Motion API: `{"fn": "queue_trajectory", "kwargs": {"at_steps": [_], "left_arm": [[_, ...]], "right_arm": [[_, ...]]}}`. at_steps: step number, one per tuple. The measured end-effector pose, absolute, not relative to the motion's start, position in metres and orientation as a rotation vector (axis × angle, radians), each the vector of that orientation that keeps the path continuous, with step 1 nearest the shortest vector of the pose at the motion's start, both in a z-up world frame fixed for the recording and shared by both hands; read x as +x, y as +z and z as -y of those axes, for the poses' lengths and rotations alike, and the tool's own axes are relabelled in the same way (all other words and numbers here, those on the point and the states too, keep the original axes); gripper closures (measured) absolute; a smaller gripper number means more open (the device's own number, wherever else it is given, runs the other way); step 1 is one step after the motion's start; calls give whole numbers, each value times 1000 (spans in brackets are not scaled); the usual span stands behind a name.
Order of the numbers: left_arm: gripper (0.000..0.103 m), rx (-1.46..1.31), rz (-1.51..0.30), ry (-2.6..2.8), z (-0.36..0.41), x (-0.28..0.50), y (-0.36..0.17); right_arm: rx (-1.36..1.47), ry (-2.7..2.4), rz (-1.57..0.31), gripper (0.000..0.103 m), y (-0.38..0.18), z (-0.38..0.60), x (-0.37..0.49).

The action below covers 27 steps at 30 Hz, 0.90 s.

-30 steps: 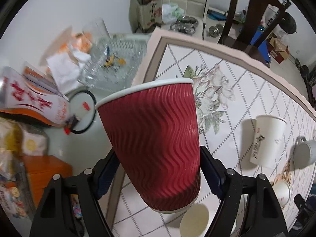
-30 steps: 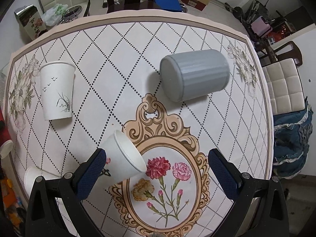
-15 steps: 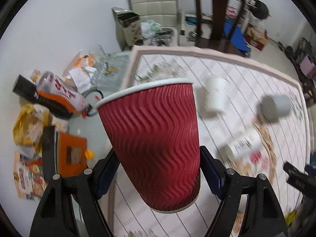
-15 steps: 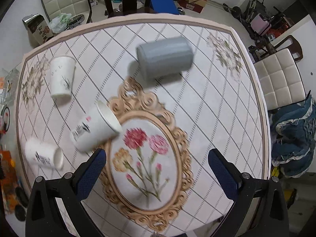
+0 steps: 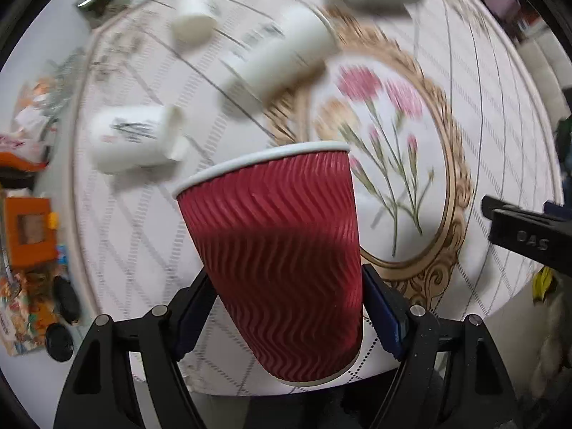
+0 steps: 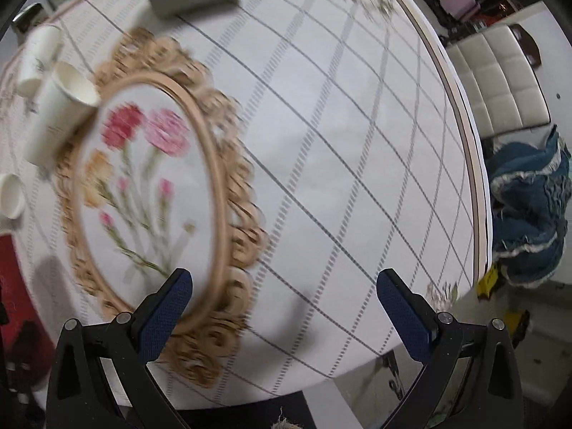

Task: Flip cup upright
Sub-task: 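Rotate the held red cup with the right tool until its rim faces up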

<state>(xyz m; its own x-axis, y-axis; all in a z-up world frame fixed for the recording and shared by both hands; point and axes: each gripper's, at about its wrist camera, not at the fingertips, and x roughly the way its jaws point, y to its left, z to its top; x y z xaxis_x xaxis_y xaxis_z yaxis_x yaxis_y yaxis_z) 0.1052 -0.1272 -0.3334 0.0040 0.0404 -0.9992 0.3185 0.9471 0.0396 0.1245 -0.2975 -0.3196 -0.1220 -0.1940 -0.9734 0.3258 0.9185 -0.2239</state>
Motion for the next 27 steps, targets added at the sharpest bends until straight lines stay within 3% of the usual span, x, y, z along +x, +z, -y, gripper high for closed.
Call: {"fn": "queue_trajectory", "kwargs": {"at_steps": [12,14,16,27], "left_arm": [[23,267,-1633,-246,152,110,-380],[17,266,-1630,-230,152,111,-382],[2,257,-1632,-223,149,113,-382],[2,175,-1625,-213,121,125,-358]], "right_arm": [[94,-468,-1685,0,-341,314,101],[98,-467,-1681,0,-340,315,102],[105,-460,-1681,0,-340,315,101],[124,-426,-1679,0,-336,312,100]]}}
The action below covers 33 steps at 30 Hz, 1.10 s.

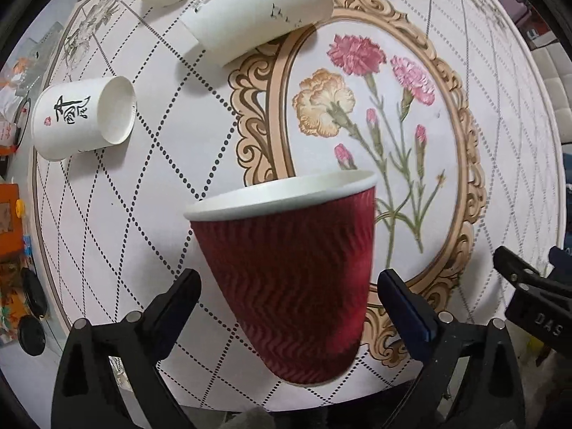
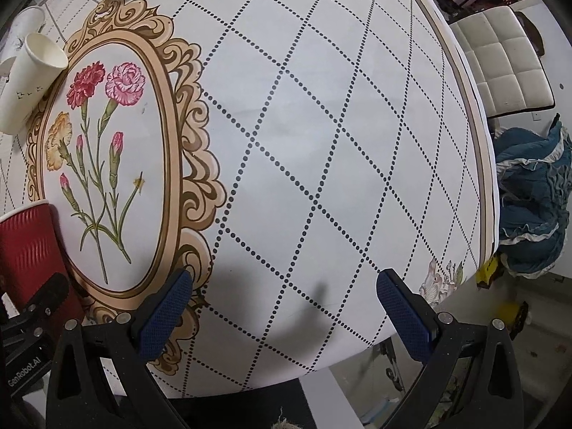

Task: Flip cup upright
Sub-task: 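Rotate the held red cup with the right tool until its rim faces up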

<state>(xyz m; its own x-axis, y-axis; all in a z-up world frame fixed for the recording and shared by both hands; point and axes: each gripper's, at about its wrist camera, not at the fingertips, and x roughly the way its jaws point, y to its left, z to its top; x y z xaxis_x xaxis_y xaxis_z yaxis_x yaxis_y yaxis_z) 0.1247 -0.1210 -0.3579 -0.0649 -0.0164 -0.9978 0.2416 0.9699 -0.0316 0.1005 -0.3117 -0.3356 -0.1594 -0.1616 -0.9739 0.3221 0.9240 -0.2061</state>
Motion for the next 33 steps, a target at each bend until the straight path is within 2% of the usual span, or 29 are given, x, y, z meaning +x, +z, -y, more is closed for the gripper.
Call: {"fn": "queue_trajectory", "kwargs": {"at_steps": [7,15,23,33], "left_arm": [[2,120,-1552,-164,107,125,-309],[2,70,-1439,10,48,101,-262],[2,55,-1416,185,-14,79,-283],[2,92,-1423,180,-42,82,-308]], "right_arm": [[152,-409,-1652,0,-326,320,101],[172,-357,-1583,0,-311,314,108],[137,-241,-1548,0,-290,265,113],[80,-117,-1545,0,-273,181,124]]}}
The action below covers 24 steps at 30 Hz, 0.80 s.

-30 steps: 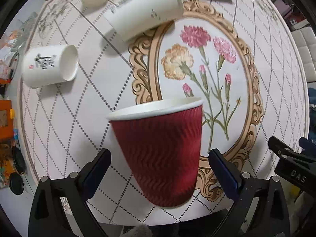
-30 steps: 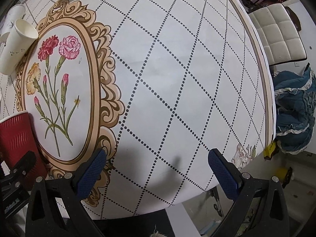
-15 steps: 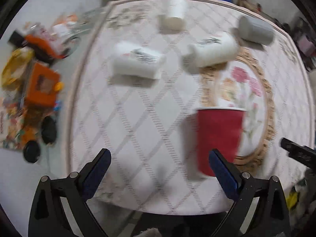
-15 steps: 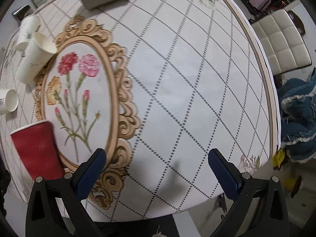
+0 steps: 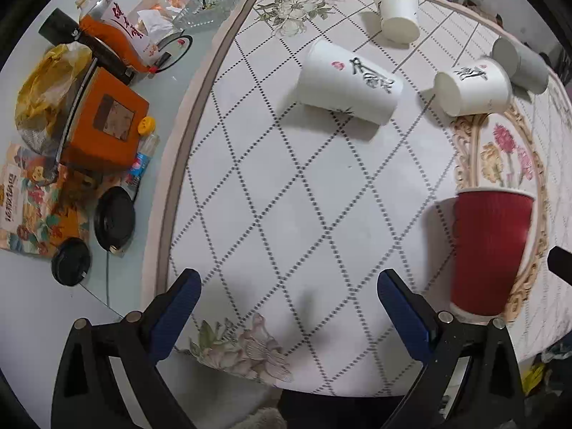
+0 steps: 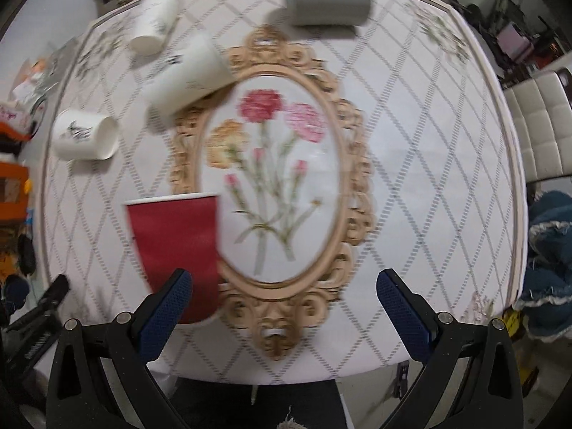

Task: Flip cup upright
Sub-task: 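Rotate the held red cup with the right tool until its rim faces up, then lower the upright red cup onto the flower oval with the right tool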

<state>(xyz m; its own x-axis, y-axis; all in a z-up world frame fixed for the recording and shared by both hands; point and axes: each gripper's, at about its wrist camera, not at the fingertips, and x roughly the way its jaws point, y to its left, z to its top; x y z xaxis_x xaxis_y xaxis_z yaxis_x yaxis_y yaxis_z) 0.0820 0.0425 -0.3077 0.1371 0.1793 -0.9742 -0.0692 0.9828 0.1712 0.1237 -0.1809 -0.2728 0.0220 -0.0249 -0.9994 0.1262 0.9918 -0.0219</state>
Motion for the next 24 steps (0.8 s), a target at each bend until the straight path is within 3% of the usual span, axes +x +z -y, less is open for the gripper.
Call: {"fn": "queue_trajectory", "kwargs": {"at_steps": [9,15,19,24], "left_arm": [[0,112,-1427,121,-43,87,-319],[0,139,-1440,118,-43,89,-322],[0,163,-1446,133,-45,90,-323],[0,163,-1454,130,-47,88,-324]], "right_arm": [[55,-90,-1589,1,-290,134,137],[55,-64,-1633,10,-315,120,143],[47,-64,-1668,28,-326,115,143],[82,-65,-1660,28,-326,121,142]]}}
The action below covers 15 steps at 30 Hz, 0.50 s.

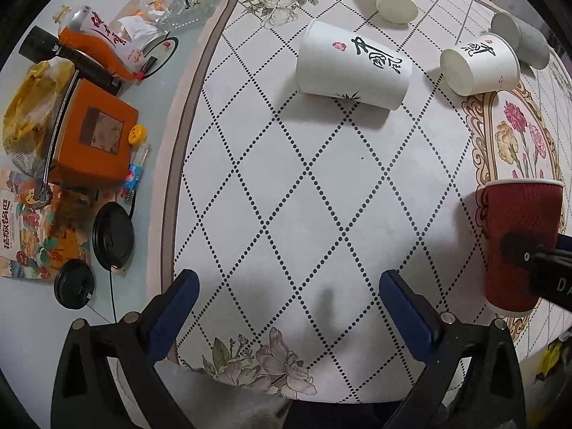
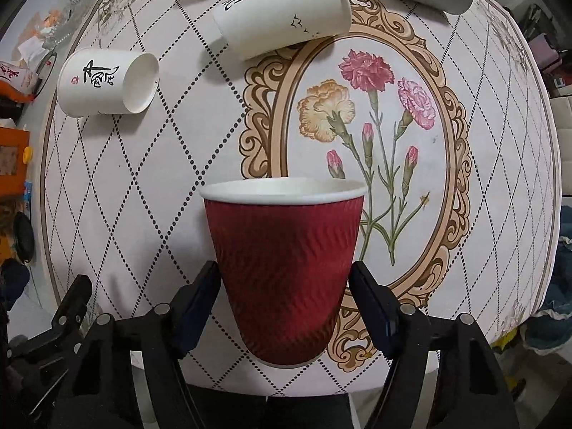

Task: Flip cup upright
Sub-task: 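Lower the upright red cup onto the flower oval with the right tool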

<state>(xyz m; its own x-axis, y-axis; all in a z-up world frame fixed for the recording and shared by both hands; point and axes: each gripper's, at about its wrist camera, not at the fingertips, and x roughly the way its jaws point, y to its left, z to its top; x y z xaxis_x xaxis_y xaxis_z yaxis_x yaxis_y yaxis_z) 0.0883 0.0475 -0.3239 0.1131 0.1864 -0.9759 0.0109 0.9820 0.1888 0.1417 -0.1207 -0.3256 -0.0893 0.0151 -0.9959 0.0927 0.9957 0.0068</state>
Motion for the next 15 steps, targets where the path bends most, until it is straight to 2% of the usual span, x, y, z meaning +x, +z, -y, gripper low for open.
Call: {"fn": "queue_trajectory", "kwargs": {"at_steps": [7,15], "left_arm": [[0,124,-1463,119,-47,92,-322],[0,45,-1514,100,-39,112,-335]], "right_arm": [[198,-74,-1574,29,-310,149,140],[247,-107,-1305,29,-272,161,149]]}}
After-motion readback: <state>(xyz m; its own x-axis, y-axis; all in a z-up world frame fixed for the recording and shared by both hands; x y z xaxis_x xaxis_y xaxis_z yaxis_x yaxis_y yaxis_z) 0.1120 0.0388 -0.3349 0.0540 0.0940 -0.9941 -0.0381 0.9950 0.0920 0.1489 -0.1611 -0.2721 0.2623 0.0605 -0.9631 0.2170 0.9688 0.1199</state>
